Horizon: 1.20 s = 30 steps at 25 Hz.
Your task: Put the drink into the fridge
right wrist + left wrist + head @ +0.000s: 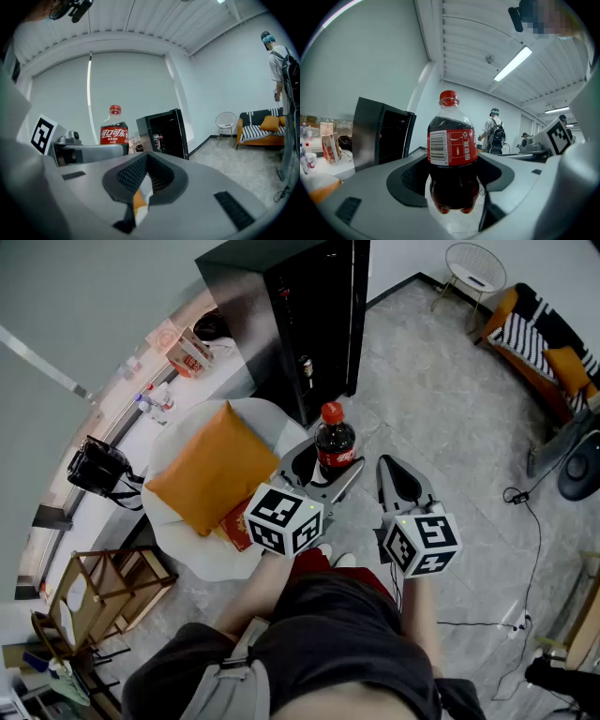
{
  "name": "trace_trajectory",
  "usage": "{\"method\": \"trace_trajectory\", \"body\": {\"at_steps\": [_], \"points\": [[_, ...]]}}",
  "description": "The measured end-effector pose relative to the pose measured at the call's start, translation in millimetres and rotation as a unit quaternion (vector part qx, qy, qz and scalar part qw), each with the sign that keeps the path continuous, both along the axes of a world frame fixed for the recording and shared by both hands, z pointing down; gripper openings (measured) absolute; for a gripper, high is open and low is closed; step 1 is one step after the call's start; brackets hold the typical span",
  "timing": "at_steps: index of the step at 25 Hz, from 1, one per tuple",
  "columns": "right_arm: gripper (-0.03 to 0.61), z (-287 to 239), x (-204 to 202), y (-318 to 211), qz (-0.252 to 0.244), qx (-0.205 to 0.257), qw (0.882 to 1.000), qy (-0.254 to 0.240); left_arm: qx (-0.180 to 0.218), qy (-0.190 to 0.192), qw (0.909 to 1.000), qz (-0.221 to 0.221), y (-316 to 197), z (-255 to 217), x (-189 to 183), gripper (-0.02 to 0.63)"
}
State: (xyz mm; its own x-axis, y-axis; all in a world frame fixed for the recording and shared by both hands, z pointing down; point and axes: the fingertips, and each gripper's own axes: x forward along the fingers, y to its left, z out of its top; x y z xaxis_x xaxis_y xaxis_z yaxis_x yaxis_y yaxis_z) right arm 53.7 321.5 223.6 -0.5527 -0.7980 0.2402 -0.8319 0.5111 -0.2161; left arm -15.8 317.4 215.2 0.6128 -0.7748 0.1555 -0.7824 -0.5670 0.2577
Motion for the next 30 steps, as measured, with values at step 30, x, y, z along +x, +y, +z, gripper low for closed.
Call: {"method": "trace_trajectory", "body": {"at_steps": [30], "points": [[0.017, 12.3, 29.7, 7.2, 0.01, -0.024, 0.999, -0.022, -0.019, -0.01, 0.9998, -0.002, 3.1, 9.4, 24.1, 0.314]]}}
